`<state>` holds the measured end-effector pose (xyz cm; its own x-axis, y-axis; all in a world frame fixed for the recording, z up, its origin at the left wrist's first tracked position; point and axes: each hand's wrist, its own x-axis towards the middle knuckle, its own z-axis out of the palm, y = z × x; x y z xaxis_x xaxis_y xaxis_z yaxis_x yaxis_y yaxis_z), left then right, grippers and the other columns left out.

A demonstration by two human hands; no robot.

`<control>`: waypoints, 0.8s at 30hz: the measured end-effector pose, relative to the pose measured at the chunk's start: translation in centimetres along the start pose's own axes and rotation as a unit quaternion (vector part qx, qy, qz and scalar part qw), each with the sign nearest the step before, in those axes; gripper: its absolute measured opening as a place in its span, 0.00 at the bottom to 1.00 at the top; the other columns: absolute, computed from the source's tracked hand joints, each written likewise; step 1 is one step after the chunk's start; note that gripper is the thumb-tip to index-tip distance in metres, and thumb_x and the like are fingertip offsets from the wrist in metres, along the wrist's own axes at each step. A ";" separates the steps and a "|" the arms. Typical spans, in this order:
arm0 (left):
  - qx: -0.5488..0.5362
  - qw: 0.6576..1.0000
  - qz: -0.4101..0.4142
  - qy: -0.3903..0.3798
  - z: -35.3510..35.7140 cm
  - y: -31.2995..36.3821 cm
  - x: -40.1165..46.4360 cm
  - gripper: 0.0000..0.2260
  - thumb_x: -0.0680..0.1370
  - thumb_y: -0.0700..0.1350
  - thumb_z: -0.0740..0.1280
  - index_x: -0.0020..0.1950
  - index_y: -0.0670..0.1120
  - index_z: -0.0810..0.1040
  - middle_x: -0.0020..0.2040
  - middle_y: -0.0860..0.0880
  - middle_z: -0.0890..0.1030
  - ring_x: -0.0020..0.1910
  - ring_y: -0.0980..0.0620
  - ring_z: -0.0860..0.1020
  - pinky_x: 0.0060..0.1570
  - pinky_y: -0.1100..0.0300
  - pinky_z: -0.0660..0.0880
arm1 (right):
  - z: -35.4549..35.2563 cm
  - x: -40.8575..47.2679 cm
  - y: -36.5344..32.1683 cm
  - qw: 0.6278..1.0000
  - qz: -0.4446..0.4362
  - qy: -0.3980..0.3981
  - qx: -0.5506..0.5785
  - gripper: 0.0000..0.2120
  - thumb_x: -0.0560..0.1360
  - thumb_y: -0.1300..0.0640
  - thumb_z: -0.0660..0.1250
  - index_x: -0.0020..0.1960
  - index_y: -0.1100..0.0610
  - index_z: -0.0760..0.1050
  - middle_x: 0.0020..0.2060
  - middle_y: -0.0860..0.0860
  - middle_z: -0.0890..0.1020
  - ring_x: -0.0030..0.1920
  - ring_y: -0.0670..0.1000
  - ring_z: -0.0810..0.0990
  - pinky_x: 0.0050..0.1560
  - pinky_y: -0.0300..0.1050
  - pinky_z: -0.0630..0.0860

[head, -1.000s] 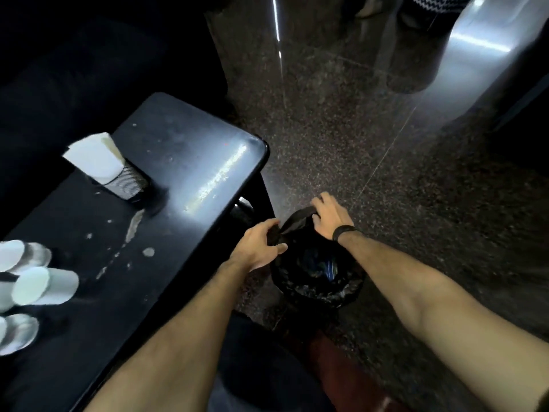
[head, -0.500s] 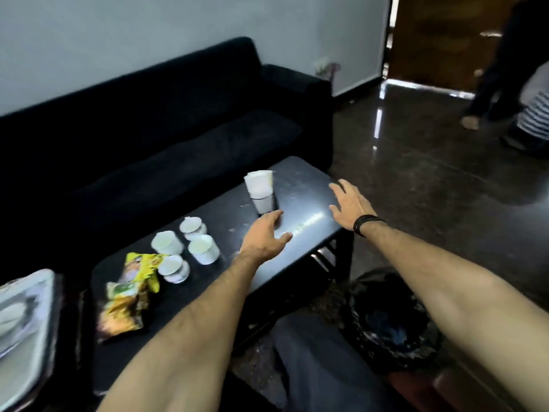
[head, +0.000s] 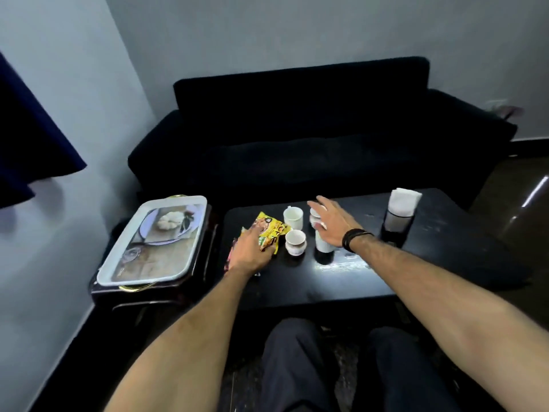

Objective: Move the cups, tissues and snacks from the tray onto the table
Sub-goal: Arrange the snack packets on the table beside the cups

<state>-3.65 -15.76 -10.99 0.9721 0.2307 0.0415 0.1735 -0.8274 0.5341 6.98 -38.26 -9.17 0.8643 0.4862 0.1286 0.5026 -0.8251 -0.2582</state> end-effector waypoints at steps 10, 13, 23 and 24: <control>-0.051 0.987 -0.152 0.018 3.0 -8.3 0.7 0.35 0.76 0.61 0.65 0.78 0.46 0.58 0.76 0.42 0.62 0.72 0.42 0.66 0.69 0.44 0.67 | 9.8 5.8 -8.2 0.992 -0.047 -0.106 0.039 0.28 0.81 0.52 0.59 0.79 0.52 0.55 0.79 0.51 0.55 0.78 0.56 0.57 0.75 0.53 0.62; -0.091 0.976 -0.200 0.013 4.9 -9.1 1.4 0.38 0.77 0.67 0.58 0.80 0.50 0.52 0.79 0.42 0.54 0.75 0.41 0.63 0.70 0.42 0.65 | 12.3 7.2 -9.8 0.988 -0.022 -0.144 0.057 0.30 0.80 0.54 0.60 0.79 0.55 0.53 0.79 0.53 0.54 0.78 0.56 0.55 0.76 0.52 0.59; -0.095 0.967 -0.219 0.084 8.9 -11.7 2.9 0.37 0.75 0.69 0.57 0.79 0.57 0.51 0.80 0.41 0.48 0.79 0.43 0.47 0.71 0.42 0.60 | 17.0 5.6 -10.3 0.974 -0.034 -0.192 0.116 0.32 0.71 0.56 0.65 0.74 0.57 0.64 0.68 0.54 0.70 0.70 0.56 0.68 0.67 0.52 0.71; -0.086 0.968 -0.213 0.097 9.3 -11.9 2.9 0.36 0.75 0.69 0.58 0.79 0.57 0.52 0.80 0.41 0.49 0.79 0.43 0.48 0.71 0.42 0.62 | 17.0 5.8 -9.9 0.978 -0.036 -0.164 0.120 0.29 0.72 0.57 0.64 0.73 0.56 0.67 0.67 0.53 0.71 0.69 0.55 0.70 0.66 0.50 0.72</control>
<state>-1.46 -10.05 -25.10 0.7669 0.6384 -0.0652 0.5080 -0.5420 0.6695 6.73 -22.37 -22.16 0.7536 0.6400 -0.1498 0.5098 -0.7130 -0.4815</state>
